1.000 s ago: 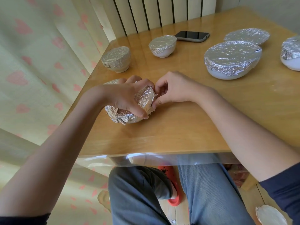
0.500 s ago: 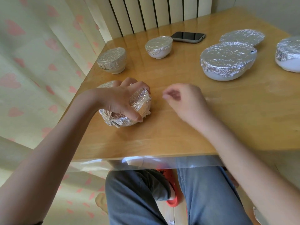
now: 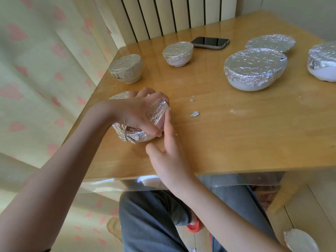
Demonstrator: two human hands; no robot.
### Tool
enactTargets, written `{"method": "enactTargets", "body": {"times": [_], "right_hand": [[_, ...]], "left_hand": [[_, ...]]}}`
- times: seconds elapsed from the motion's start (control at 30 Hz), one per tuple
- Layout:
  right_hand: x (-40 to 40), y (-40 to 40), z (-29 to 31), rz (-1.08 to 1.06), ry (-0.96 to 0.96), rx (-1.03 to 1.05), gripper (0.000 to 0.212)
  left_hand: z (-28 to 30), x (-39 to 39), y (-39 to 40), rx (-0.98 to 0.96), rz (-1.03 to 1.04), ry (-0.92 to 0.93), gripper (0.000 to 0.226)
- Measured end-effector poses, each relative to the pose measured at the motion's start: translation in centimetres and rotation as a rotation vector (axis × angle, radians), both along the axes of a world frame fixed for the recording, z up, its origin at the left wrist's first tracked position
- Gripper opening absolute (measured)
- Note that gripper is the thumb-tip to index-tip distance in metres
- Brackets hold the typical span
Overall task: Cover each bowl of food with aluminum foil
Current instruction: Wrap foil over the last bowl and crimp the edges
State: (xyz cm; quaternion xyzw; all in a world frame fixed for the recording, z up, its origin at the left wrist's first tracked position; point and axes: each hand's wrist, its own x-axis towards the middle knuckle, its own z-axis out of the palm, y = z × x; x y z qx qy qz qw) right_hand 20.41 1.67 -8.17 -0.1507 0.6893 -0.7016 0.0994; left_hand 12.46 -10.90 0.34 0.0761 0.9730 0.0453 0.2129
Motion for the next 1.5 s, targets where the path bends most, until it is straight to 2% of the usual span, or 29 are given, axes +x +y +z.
{"method": "enactTargets", "body": {"times": [0.13, 0.27, 0.4, 0.5, 0.57, 0.63, 0.7, 0.83, 0.93, 1.03, 1.17, 1.23, 1.3, 1.43, 1.5], "right_hand": [[-1.0, -0.1, 0.3, -0.058, -0.029, -0.025, 0.084], [-1.5, 0.0, 0.1, -0.033, -0.093, -0.129, 0.081], [-1.8, -0.2, -0.5, -0.109, -0.160, -0.219, 0.079], [-2.2, -0.6, 0.1, -0.051, -0.209, -0.217, 0.085], [-2.4, -0.8, 0.3, -0.026, -0.212, -0.201, 0.091], [-2.7, -0.5, 0.5, -0.013, -0.220, -0.215, 0.092], [-3.3, 0.0, 0.3, -0.012, -0.227, -0.240, 0.086], [-4.7, 0.3, 0.6, -0.053, -0.293, -0.283, 0.074], [-5.0, -0.5, 1.0, -0.057, -0.345, -0.303, 0.049], [-5.8, -0.7, 1.2, -0.039, -0.369, -0.272, 0.059], [-7.3, 1.1, 1.9, 0.059, -0.461, -0.377, 0.061], [-7.6, 2.2, 1.7, 0.013, -0.440, -0.309, 0.051], [-7.2, 3.5, 0.9, -0.052, -0.300, -0.143, 0.043], [-6.2, 4.6, 0.3, 0.000, -0.098, 0.067, 0.058], [-6.3, 4.6, 0.2, 0.027, 0.070, 0.347, 0.061]], "left_hand": [[-0.1, 0.0, -0.1, 0.014, 0.005, 0.016, 0.092], [-0.5, -0.1, -0.2, 0.033, -0.001, 0.036, 0.085], [-0.4, -0.3, -0.3, 0.017, -0.010, 0.025, 0.085], [-0.4, -0.4, -0.3, 0.010, -0.024, 0.034, 0.085], [-0.5, -0.4, -0.4, 0.004, -0.032, 0.045, 0.090], [-0.5, -0.4, -0.4, 0.004, -0.011, 0.033, 0.106], [-0.4, -0.3, -0.3, -0.001, 0.001, 0.026, 0.111], [-0.5, -0.3, -0.3, -0.005, -0.002, 0.044, 0.095], [-0.5, -0.3, -0.2, -0.017, 0.014, 0.026, 0.105], [-0.4, -0.3, -0.2, -0.014, 0.033, 0.013, 0.104], [-0.2, -0.4, 0.1, -0.087, 0.045, 0.027, 0.103], [-0.1, -0.4, 0.3, -0.127, 0.072, 0.023, 0.106], [0.1, -0.3, 0.2, -0.148, 0.104, 0.005, 0.111], [1.1, -0.2, -0.1, -0.198, 0.075, -0.023, 0.130], [2.0, 0.0, -0.4, -0.202, 0.025, -0.010, 0.132]]}}
